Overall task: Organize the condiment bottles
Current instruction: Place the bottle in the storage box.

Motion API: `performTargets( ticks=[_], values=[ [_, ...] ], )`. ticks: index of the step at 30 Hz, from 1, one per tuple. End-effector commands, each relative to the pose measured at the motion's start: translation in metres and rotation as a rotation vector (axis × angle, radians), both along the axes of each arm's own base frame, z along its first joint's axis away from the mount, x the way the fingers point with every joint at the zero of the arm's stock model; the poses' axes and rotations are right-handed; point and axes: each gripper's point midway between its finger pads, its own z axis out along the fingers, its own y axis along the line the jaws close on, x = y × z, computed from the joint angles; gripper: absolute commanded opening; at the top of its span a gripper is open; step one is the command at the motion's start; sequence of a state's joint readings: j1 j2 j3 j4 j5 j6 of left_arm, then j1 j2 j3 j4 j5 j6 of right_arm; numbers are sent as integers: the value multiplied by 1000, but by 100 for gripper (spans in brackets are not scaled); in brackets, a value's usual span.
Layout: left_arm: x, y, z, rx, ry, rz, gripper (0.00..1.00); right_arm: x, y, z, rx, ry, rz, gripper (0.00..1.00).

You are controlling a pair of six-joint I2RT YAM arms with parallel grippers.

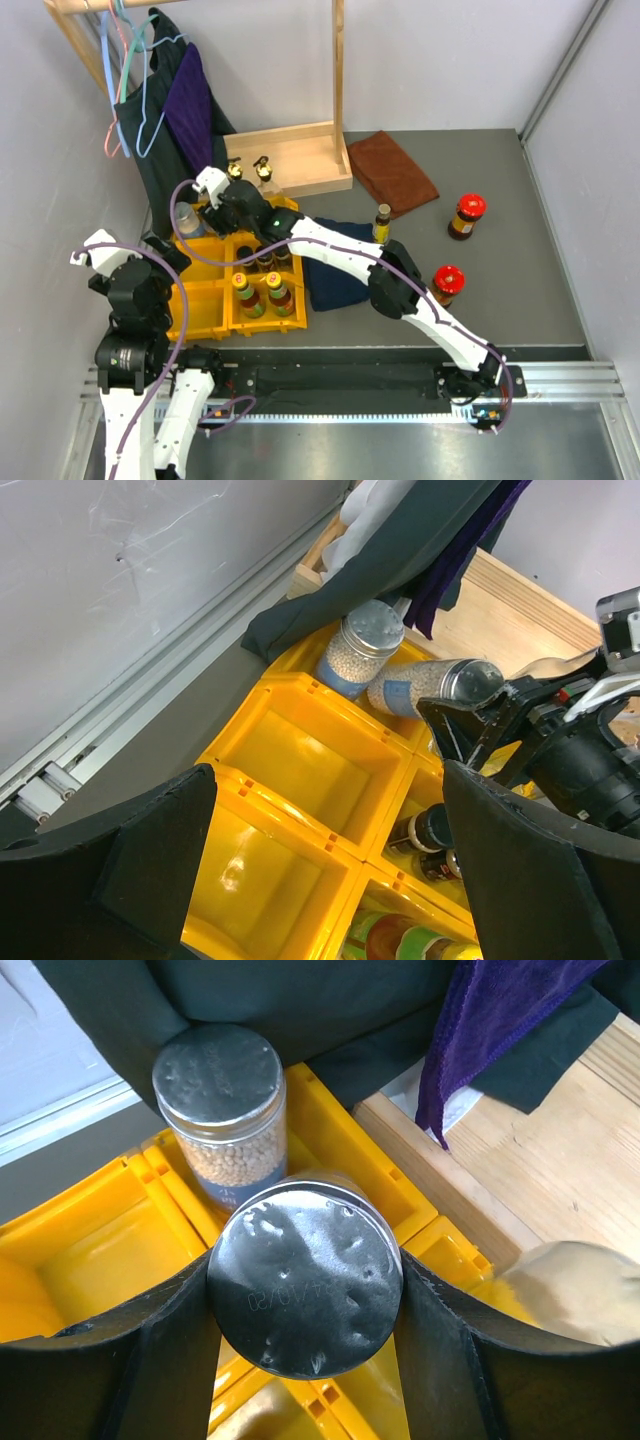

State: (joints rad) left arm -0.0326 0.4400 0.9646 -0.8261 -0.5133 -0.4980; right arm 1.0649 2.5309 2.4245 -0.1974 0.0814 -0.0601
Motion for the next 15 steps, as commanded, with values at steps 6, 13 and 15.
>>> performTargets(
  ticks=[6,13,15],
  values=[
    [3,3,9,19,-46,11,99,14,7,45,112,-112,-67,35],
    [1,4,12,19,-51,18,99,7,4,65,139,-136,-87,66],
    [1,4,14,16,-57,17,99,8,3,68,141,-139,-93,73]
  ],
)
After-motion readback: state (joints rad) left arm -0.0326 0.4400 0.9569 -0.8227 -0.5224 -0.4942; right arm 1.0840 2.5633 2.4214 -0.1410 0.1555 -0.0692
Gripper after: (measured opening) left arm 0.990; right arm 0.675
